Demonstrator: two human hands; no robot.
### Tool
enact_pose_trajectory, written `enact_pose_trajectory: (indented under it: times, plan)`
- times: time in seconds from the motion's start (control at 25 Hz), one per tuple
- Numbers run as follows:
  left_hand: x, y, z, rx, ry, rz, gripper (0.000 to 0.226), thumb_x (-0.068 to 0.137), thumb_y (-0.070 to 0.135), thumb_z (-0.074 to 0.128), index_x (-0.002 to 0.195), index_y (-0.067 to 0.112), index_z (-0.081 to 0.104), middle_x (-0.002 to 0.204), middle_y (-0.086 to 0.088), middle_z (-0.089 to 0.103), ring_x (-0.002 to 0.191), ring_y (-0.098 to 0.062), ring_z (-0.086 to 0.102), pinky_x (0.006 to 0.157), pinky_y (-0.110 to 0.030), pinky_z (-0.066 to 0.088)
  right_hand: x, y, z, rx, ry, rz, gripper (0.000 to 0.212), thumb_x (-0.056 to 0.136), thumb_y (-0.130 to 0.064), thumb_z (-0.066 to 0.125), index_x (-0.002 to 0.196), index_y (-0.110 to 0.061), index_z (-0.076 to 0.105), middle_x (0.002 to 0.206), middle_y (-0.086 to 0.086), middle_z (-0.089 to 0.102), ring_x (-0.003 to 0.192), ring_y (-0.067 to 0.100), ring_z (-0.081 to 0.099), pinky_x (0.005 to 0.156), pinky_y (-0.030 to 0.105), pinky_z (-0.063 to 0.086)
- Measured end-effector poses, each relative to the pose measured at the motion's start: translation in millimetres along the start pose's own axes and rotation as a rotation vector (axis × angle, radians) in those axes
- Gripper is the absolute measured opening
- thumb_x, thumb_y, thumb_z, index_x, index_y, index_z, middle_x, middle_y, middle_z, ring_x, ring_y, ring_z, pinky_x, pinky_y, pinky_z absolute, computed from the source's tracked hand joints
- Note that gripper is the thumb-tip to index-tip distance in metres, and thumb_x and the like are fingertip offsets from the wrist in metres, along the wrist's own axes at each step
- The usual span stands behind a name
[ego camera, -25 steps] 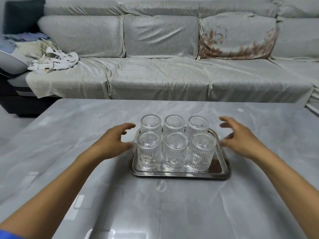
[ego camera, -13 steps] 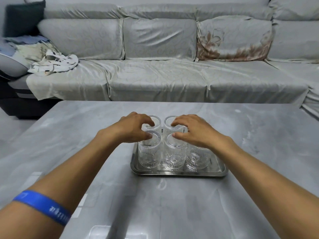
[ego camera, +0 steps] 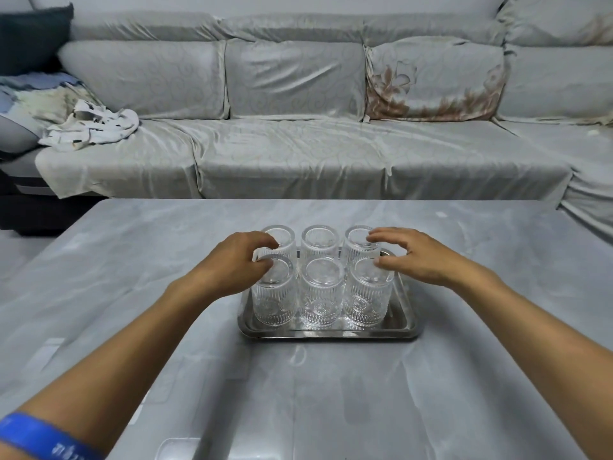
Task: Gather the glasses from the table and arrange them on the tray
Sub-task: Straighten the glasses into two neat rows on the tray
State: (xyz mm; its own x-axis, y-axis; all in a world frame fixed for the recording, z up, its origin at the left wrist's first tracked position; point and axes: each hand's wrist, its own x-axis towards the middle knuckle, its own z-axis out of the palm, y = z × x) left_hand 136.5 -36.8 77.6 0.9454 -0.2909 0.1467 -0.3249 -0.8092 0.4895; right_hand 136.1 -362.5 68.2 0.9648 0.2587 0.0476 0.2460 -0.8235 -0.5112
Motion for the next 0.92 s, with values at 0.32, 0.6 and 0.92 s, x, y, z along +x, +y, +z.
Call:
enact_pose_trajectory:
  times: [0.32,0.6,0.92]
  plan:
    - [-10,-6,12,-0.267,0.282,-0.162,0.034,0.088,0.005,0.054,0.117,0.018,0.066,0.116,0.005,0.065,0.114,-0.018,0.059,0.091,-0.027,0.040,-20,4,29,0.266,0.455,0.070,0.025,0.091,-0.033,0.061,0.115,-0.027,0.065,0.119,-0.013,0.062,0.106,0.006,0.057,0.086,0.010,0.039]
    - [-70,-42,56,-0.318,0.041,-0.429,0.049,0.070,0.003,0.068,0.115,0.020,0.067,0.109,-0.001,0.067,0.107,-0.019,0.063,0.085,-0.029,0.048,-80,20,73,0.283,0.236,0.199,0.034,0.073,-0.023,0.081,0.104,-0.028,0.070,0.098,-0.013,0.074,0.098,0.004,0.066,0.084,0.023,0.048]
    - [-66,-41,62,-0.270,0.138,-0.363,0.027,0.070,0.020,0.082,0.094,0.017,0.071,0.102,0.004,0.062,0.087,-0.018,0.063,0.082,-0.030,0.049,-73,13,81,0.172,0.342,0.241,0.031,0.069,-0.026,0.083,0.098,-0.024,0.072,0.092,-0.007,0.075,0.098,0.022,0.064,0.085,0.036,0.051]
